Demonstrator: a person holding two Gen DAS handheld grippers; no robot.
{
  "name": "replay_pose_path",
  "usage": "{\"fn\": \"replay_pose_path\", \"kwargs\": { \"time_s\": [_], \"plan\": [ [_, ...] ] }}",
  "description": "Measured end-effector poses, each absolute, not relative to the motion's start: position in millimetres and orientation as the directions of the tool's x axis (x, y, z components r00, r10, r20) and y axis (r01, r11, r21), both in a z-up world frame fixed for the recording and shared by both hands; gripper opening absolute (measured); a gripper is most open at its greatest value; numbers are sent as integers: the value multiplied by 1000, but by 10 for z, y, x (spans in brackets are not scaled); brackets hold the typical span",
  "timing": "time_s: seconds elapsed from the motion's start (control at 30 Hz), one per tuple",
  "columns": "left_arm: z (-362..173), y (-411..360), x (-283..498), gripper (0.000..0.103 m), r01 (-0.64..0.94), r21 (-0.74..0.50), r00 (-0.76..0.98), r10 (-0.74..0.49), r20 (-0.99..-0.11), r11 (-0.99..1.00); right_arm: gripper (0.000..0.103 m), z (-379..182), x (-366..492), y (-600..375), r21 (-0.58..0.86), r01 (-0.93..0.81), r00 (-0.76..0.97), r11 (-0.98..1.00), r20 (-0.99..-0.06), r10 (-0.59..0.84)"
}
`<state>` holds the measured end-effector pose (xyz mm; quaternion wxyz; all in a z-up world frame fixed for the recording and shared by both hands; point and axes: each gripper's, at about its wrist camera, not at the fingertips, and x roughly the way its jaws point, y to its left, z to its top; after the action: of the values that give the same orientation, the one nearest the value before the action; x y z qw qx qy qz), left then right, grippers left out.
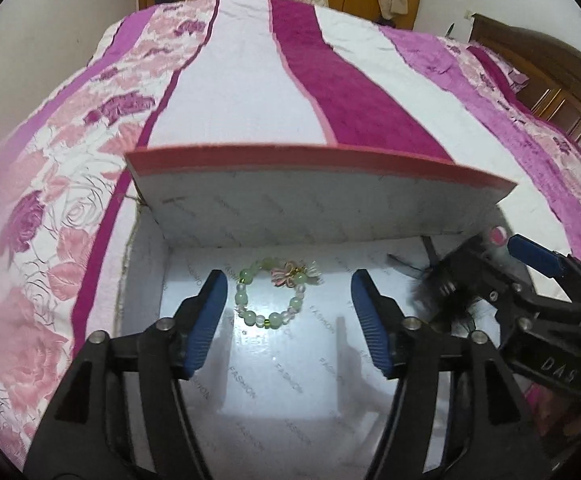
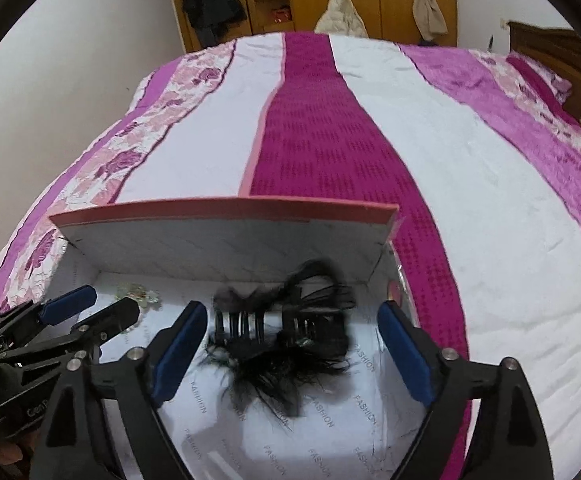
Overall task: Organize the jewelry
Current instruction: 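Open the left tool to drop the bracelet while the right tool releases the clip in the box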
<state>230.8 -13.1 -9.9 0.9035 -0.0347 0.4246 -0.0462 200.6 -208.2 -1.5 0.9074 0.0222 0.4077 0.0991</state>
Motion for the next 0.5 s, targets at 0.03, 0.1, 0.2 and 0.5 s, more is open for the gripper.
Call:
{"fn": "replay_pose_path", "kwargs": {
  "time_s": [0.03,0.1,0.2,0.5],
  "plan": [
    [-57,-133,2277,58,55,-104,642,-115,-758,993,89,18,1975,-2084,120,-164,655,979,-729,199],
    [17,-120,2234,58,59,-114,652,-125,-748,992,89,92,1912,-2102,132,-166,668,977,-714,210],
    [144,-89,2146,59,62,-123,670,-133,-731,990,89,218,1818,-2138,148,-168,689,974,-690,224],
    [528,17,1733,59,61,-134,732,-136,-668,989,89,715,1406,-2341,187,-170,753,968,-608,250]
  ]
}}
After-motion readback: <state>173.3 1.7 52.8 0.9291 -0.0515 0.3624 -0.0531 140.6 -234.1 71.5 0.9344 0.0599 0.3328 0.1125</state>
